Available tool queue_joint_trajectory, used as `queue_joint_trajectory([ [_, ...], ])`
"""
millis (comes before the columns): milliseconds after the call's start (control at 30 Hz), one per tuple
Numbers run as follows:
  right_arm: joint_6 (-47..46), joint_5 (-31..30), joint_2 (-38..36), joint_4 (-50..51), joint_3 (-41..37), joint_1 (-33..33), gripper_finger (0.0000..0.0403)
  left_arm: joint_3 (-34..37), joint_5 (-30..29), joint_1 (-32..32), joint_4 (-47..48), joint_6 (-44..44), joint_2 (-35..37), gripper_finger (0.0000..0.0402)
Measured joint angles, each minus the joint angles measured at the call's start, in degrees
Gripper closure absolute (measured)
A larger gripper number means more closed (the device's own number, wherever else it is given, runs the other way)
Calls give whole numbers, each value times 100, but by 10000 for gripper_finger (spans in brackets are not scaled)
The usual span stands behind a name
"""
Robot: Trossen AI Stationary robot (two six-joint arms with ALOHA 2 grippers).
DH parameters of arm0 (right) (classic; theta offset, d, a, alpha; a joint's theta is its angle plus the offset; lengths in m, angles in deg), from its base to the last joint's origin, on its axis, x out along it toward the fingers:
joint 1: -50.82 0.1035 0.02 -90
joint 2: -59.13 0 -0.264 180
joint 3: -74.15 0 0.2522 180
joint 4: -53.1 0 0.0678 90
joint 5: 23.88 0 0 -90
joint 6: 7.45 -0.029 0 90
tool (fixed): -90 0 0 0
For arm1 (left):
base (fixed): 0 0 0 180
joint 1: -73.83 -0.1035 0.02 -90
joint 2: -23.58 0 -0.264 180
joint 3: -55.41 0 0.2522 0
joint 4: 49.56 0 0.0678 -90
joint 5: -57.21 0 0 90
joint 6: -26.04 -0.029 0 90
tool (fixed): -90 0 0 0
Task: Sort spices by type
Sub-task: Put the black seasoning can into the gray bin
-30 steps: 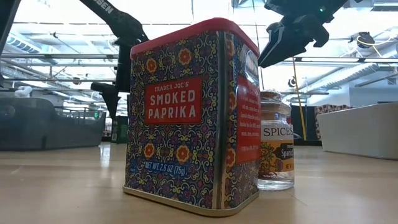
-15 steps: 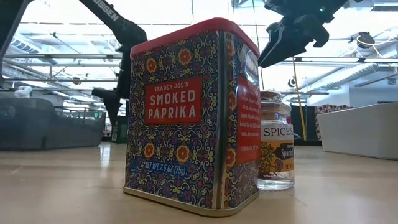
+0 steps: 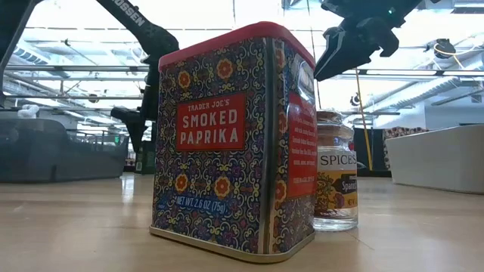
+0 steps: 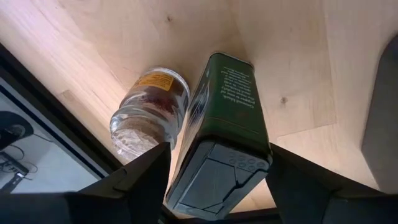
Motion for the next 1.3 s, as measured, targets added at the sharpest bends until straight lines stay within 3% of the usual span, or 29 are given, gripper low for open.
queue_joint_trajectory([
  [333, 0, 0, 0, -5, 0, -1, 238, -1, -145, 38, 30, 353, 0, 266],
  [533, 118, 0, 0, -3, 0, -1, 238, -426, 220, 231, 578, 728, -2, 267],
  [767, 303, -35, -18, 90, 2, -1, 238, -1512, 267, 787, 1071, 1200, -2, 246],
  [867, 371, -37, -64, 262, 2, -1, 238, -1984, 386, 1069, 725, 1200, 4, 251],
  [1067, -91, -316, -459, 1008, 2, -1, 238, -2381, 1322, 1660, -735, 1290, 4, 254],
  [1300, -733, -475, -1167, 1315, 2, -1, 238, -2430, 1313, 2232, -2153, 1064, -347, 255],
])
